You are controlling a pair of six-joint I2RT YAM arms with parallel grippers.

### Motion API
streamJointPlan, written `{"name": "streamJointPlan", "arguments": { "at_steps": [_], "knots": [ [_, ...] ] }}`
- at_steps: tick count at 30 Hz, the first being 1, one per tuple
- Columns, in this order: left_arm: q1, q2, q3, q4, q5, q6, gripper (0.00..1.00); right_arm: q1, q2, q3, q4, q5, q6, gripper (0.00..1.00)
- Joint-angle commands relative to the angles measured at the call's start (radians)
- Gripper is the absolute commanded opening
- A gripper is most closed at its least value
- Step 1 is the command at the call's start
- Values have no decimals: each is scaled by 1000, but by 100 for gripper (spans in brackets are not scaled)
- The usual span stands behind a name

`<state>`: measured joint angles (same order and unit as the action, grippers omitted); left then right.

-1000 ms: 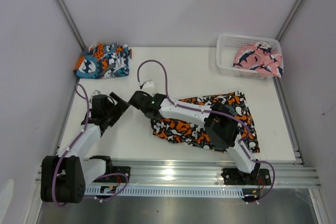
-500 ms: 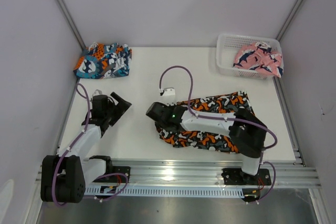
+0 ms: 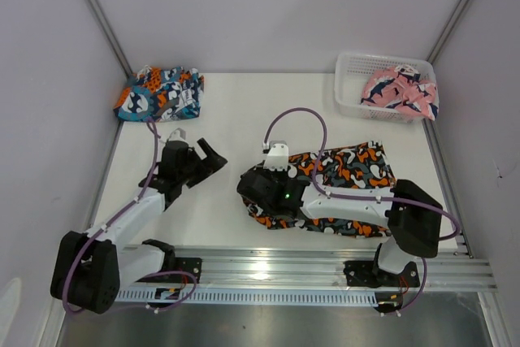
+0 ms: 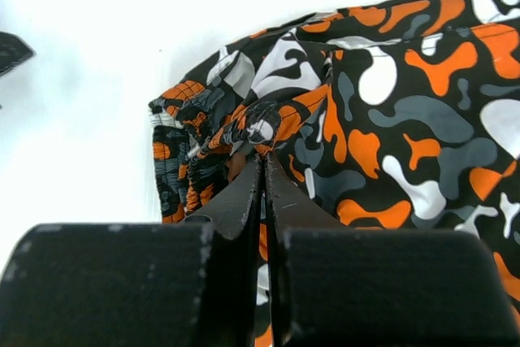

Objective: Fold and stack the shorts
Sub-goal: Fold the shorts

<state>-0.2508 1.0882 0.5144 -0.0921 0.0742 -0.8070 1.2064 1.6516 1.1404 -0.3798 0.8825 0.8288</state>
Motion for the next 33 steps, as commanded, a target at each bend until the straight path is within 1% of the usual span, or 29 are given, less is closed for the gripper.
{"name": "streamJointPlan", "arguments": {
  "at_steps": [1, 3, 8, 12, 17, 19, 23, 27, 30, 32, 33],
  "knots": [
    [-73, -2, 55, -20, -4, 38, 98, 28, -79, -42, 32, 144, 72, 0],
    [-116, 2, 70, -27, 12, 39, 97, 36, -104, -62, 39, 151, 92, 0],
    [-177, 59, 111, -75, 47, 20, 95, 58, -144, -113, 47, 180, 121, 0],
    [-232, 102, 119, -84, 9, 14, 94, 62, -144, -114, 51, 176, 116, 0],
    [-239, 215, 136, -74, 30, 25, 84, 64, -135, -105, 70, 168, 90, 0],
    [-239, 240, 134, -49, 42, 22, 78, 64, -131, -103, 78, 168, 87, 0],
    [-237, 289, 130, -14, 53, 6, 73, 62, -124, -99, 97, 162, 61, 0],
    [-239, 308, 141, 9, 45, -8, 73, 59, -112, -90, 107, 147, 46, 0],
    [-239, 250, 87, 72, 50, -32, 74, 55, -105, -87, 105, 141, 44, 0],
    [-239, 197, 56, 86, 39, -46, 78, 51, -107, -90, 105, 141, 43, 0],
    [-237, 187, 53, 121, 41, -47, 80, 50, -110, -91, 105, 135, 41, 0]
  ]
}}
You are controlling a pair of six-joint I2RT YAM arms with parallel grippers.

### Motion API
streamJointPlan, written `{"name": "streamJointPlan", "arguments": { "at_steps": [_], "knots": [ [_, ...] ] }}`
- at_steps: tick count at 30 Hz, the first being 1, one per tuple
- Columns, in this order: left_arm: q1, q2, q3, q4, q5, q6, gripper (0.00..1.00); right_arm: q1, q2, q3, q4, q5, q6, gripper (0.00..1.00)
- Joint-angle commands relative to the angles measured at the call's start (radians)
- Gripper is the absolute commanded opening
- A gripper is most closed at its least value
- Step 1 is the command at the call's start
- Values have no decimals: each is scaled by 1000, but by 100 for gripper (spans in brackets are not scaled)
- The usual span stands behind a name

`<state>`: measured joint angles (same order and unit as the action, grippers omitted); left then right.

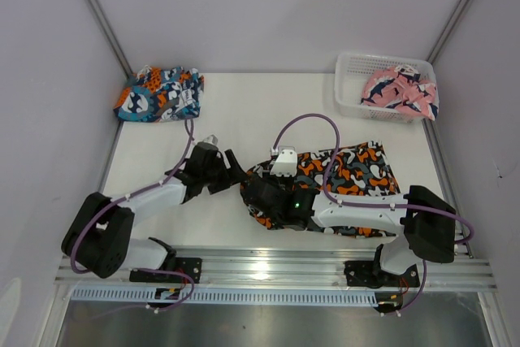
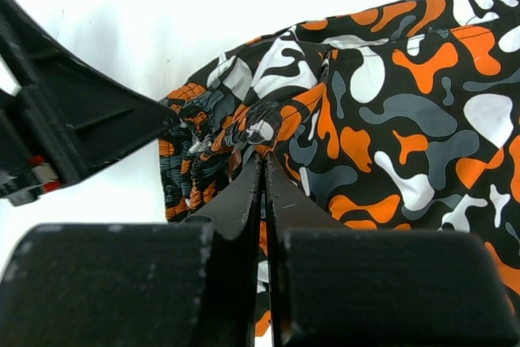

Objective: Fold and stack the shorts
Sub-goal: Fold the shorts

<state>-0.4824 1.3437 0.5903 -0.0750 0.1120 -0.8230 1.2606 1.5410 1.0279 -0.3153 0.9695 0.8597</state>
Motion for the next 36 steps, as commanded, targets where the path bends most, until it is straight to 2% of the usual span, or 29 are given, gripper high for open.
{"name": "streamJointPlan", "arguments": {
  "at_steps": [1, 4, 8, 14, 18, 20, 22, 23, 32, 36],
  "knots": [
    [-7, -74, -24, 110, 9, -31, 84, -10, 2, 21, 42, 44, 12, 0],
    [-8, -57, -20, 142, 35, -33, 92, -13, 4, 17, 56, 34, 7, 0],
    [-28, 20, 29, 130, 32, -30, 93, -18, 8, 18, 67, 21, -4, 0],
    [-36, 117, 59, 139, 14, -38, 83, -21, 11, 18, 76, 18, -5, 0],
    [-36, 152, 66, 141, -1, -48, 64, -26, 16, 12, 79, 9, -2, 0],
    [-35, 164, 78, 138, -2, -51, 50, -27, 19, 9, 85, 2, -2, 0],
    [-36, 173, 86, 130, -9, -51, 9, -32, 25, 6, 90, -6, -5, 0],
    [-35, 175, 101, 112, -15, -51, 0, -33, 28, 6, 103, -20, -10, 0],
    [-22, 181, 108, 109, -28, -45, 0, -87, 93, 11, 202, -169, -88, 0],
    [-5, 149, 59, 136, -29, -50, 0, -130, 136, 23, 235, -241, -102, 0]
  ]
}}
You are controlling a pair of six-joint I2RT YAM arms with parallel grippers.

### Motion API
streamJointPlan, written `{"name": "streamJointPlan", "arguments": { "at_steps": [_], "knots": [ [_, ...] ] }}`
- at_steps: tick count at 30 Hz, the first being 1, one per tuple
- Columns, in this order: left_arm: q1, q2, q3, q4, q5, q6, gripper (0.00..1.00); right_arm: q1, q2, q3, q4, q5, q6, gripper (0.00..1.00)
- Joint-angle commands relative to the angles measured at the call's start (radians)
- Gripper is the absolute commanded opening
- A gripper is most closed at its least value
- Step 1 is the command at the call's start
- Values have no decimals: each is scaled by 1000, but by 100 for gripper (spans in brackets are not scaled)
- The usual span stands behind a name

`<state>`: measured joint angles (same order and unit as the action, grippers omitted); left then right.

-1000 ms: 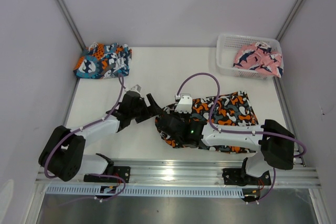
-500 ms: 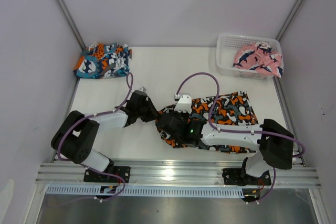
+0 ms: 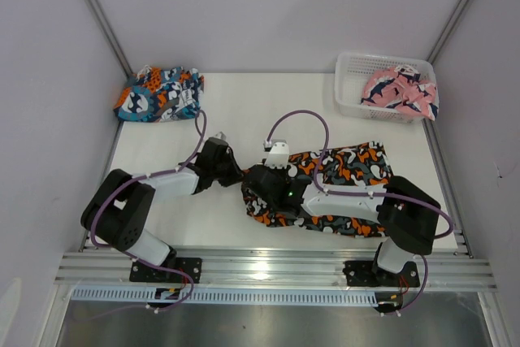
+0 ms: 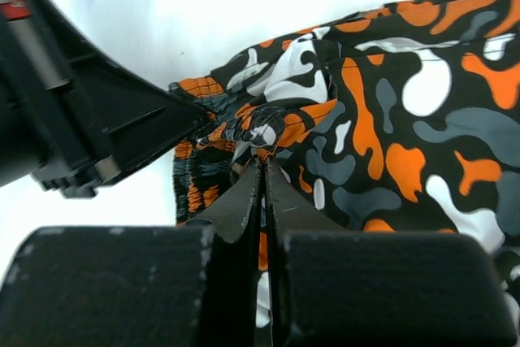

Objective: Fold and stack the shorts
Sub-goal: Fold the shorts

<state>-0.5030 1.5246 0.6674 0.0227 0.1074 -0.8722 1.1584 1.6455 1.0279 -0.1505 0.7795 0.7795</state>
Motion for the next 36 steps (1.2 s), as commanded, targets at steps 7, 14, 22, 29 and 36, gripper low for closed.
{"name": "streamJointPlan", "arguments": {
  "at_steps": [7, 14, 22, 29, 36],
  "knots": [
    [44, -129, -155, 169, -3, -28, 6, -86, 94, 66, 201, -209, -85, 0],
    [47, -178, -166, 125, -14, -14, 64, -95, 168, 152, 268, -335, -193, 0],
    [102, -311, -207, 28, -70, -16, 79, -92, 211, 170, 284, -394, -187, 0],
    [204, -507, -253, -127, -98, -13, 81, -103, 255, 173, 313, -454, -161, 1],
    [210, -569, -325, -34, 40, 41, 81, -111, 341, 207, 334, -546, -146, 4]
  ]
}}
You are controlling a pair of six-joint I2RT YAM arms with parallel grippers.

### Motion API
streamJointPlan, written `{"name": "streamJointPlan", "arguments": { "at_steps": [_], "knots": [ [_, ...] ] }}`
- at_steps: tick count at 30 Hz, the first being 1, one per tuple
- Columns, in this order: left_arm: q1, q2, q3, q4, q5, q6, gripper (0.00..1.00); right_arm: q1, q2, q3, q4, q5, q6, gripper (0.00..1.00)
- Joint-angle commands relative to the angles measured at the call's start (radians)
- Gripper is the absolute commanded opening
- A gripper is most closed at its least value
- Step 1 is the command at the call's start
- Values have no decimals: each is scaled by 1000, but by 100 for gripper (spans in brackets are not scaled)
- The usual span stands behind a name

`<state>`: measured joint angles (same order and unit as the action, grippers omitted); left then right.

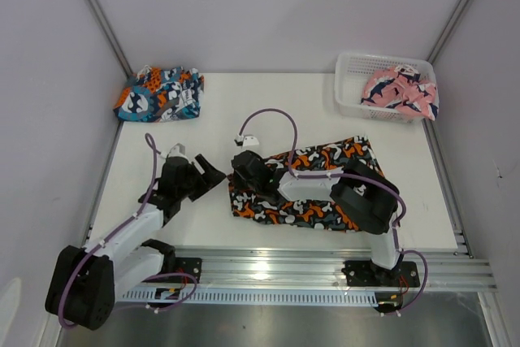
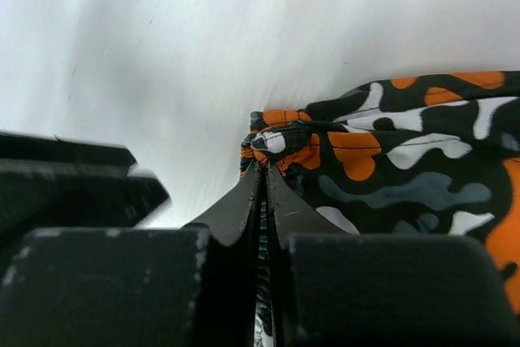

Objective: Fold and stack the shorts
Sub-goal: Fold the shorts

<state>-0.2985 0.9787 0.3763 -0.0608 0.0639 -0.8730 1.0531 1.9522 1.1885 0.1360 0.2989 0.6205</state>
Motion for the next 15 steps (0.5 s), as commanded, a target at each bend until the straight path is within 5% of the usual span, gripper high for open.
{"name": "streamJointPlan", "arguments": {
  "at_steps": [1, 4, 15],
  "knots": [
    [6, -29, -45, 55, 99, 48, 81, -5, 42, 49, 53, -79, 13, 6],
    [6, -67, -105, 110, 123, 55, 81, -24, 62, 45, 77, -139, 31, 25],
    [4, -117, -131, 107, 131, 49, 82, -125, -154, -3, 88, -279, 33, 57]
  ]
}}
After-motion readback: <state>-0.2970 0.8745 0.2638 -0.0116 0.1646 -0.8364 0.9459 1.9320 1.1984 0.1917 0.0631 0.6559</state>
